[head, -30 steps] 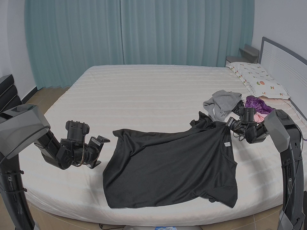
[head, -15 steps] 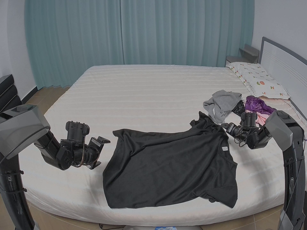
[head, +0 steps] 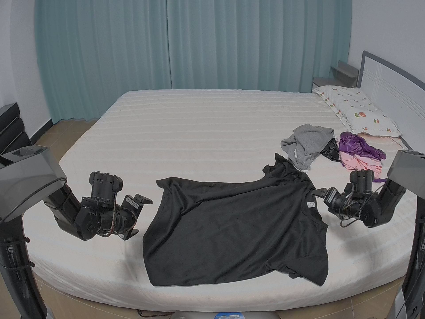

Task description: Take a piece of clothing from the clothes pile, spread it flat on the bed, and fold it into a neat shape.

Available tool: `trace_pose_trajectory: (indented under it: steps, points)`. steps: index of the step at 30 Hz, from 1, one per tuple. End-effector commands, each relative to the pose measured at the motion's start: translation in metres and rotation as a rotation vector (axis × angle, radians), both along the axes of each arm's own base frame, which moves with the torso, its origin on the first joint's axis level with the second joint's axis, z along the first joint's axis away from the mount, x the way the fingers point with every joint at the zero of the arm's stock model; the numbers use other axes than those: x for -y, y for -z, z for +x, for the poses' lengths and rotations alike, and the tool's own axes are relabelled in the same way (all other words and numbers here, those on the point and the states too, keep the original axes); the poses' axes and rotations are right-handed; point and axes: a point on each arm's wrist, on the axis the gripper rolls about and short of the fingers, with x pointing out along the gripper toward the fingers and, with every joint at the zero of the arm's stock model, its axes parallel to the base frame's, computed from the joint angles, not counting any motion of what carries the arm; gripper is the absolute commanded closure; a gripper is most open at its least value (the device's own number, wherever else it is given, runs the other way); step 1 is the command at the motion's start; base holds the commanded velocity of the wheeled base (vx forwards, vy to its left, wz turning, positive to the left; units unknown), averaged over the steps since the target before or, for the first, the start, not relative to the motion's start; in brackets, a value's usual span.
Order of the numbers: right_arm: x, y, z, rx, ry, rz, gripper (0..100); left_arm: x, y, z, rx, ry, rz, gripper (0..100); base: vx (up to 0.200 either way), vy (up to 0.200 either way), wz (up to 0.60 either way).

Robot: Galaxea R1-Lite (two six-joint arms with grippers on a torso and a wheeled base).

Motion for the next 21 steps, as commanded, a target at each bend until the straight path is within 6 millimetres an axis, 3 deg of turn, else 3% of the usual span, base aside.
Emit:
trace_pose_trajectory:
  steps: [1, 4, 8, 16, 21]
  points:
    - [-0.002, -0.037, -0.052, 0.036, 0.014, 0.082, 0, 0.004, 0.005, -0.017, -0.043, 0.022, 0.011, 0, -0.200, 0.000, 0.00]
    - [-0.004, -0.034, -0.060, 0.015, 0.038, 0.139, 0, 0.003, 0.003, -0.022, -0.038, 0.027, 0.009, 0, -0.200, 0.000, 0.00]
    - [-0.012, -0.029, -0.065, -0.007, 0.029, 0.190, 0, 0.003, 0.003, -0.024, -0.014, 0.024, 0.001, 0, 0.000, 0.000, 0.00]
    - [-0.010, -0.018, -0.071, -0.052, 0.035, 0.197, 0, 0.006, 0.002, -0.023, -0.003, 0.033, 0.000, 0, 0.000, 0.000, 0.00]
    - [-0.009, -0.013, -0.072, -0.064, 0.039, 0.195, 0, 0.011, 0.004, -0.025, -0.010, 0.048, 0.002, 0, 0.000, -0.200, 0.00]
